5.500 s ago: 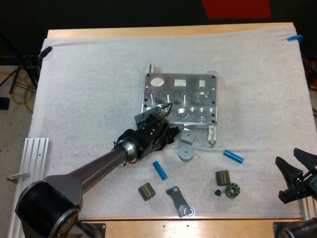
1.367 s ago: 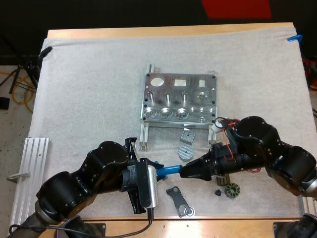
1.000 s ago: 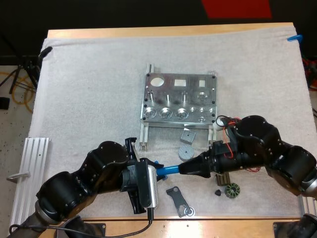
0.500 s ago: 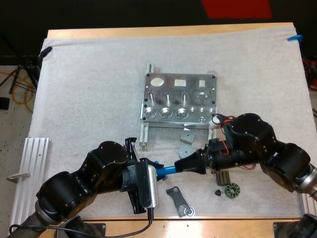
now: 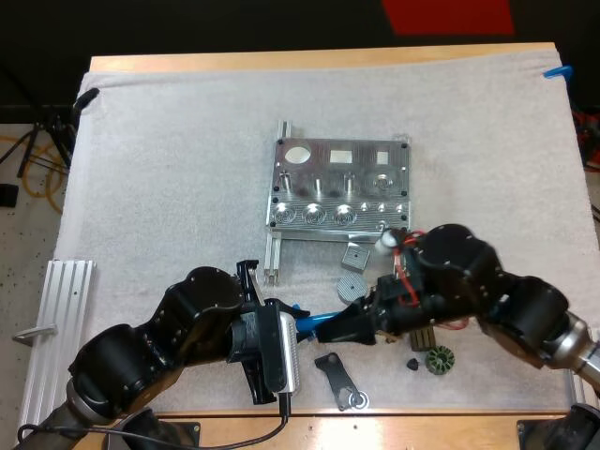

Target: Load cells from right to left

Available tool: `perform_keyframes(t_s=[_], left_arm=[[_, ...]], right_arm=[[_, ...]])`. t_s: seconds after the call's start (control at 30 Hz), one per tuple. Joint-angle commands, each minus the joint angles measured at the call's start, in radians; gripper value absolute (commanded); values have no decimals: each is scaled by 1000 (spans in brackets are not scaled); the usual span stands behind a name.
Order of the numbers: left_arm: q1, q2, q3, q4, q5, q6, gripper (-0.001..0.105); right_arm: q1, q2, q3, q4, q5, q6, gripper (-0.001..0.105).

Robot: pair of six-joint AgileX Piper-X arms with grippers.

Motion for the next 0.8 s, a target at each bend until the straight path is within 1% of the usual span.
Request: perform_keyframes(t_s=[0.0, 0.33, 0.43, 0.47, 0.5, 0.53, 0.6, 0.63, 0.67, 0.7, 0.77], left_arm=[[-4, -5, -7, -19, -10, -12, 11], [-4, -5, -7, -11, -10, -12, 11], [-4, -5, -7, -11, -10, -12, 11], [-4, -5, -7, -11, -10, -12, 11], [-4, -5, -7, -11, -10, -12, 11], [-4, -5, -7, -11, -10, -12, 11], [-4, -5, -7, -11, -10, -12, 11], [-4, -5, -7, -11, -14, -12, 11], [-4, -5, -7, -11, -20, -12, 11], [-4, -5, -7, -11, -26, -12, 11], [-4, -5, -7, -11, -41, -12, 11]], right_arm=[[0, 5, -11, -12, 14, -7, 47], [0, 8, -11, -18, 20, -9, 47], [0, 8, -11, -18, 20, -9, 44], [0, 8, -11, -23, 20, -9, 40], [0, 8, -11, -31, 20, -9, 34], [0, 8, -11, -35, 17, -11, 31], [0, 8, -11, -57, 17, -10, 15], [0, 8, -11, -59, 17, -14, 12], [0, 8, -11, -63, 15, -16, 7], [0, 8, -11, -63, 15, -16, 4], [0, 8, -11, -63, 11, -19, 4]])
